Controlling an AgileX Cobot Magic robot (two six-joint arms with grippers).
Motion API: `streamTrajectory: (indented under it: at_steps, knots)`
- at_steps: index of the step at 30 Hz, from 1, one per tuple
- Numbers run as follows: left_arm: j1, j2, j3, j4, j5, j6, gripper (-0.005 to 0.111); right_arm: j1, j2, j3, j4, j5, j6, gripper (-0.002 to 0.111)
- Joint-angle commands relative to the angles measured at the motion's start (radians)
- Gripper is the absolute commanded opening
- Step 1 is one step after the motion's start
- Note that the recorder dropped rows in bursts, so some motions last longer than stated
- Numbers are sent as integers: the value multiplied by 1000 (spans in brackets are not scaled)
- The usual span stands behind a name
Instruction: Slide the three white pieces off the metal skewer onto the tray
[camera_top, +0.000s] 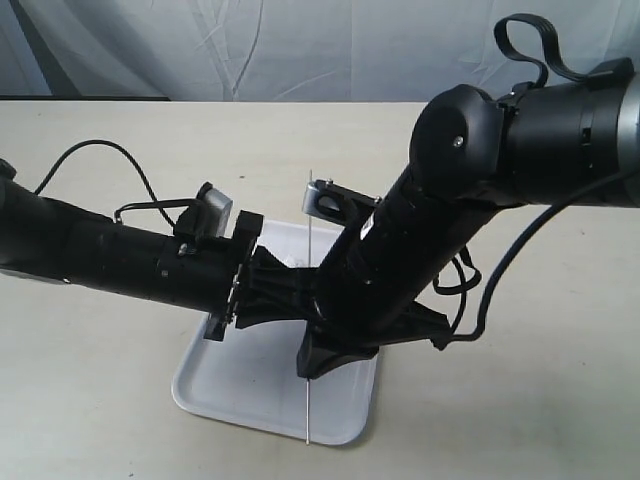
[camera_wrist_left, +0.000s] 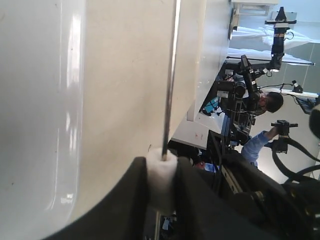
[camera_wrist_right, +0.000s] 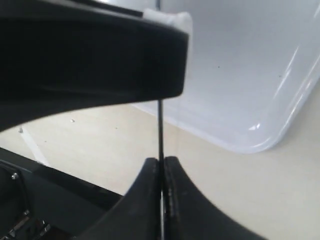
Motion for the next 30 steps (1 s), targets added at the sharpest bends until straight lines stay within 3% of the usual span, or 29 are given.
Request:
streamTrajectory:
  at_steps: [1,11,17,25,30]
  knots:
    - [-5,0,2,-21,13,4,12,1,-4,-7,14,27,-16,-1]
    - [-5,0,2,-52,-155,28,12,21,-4,-7,55,211,-16,-1]
    - [1,0,2,-52,-267,30,12,103,-4,-7,51,290,1,-1]
    - [51,0,2,-52,-308,28,12,203,-25,-7,11,408,88,-1]
    - [88,0,2,-52,-366,28,12,265,-76,-7,-115,408,211,-1]
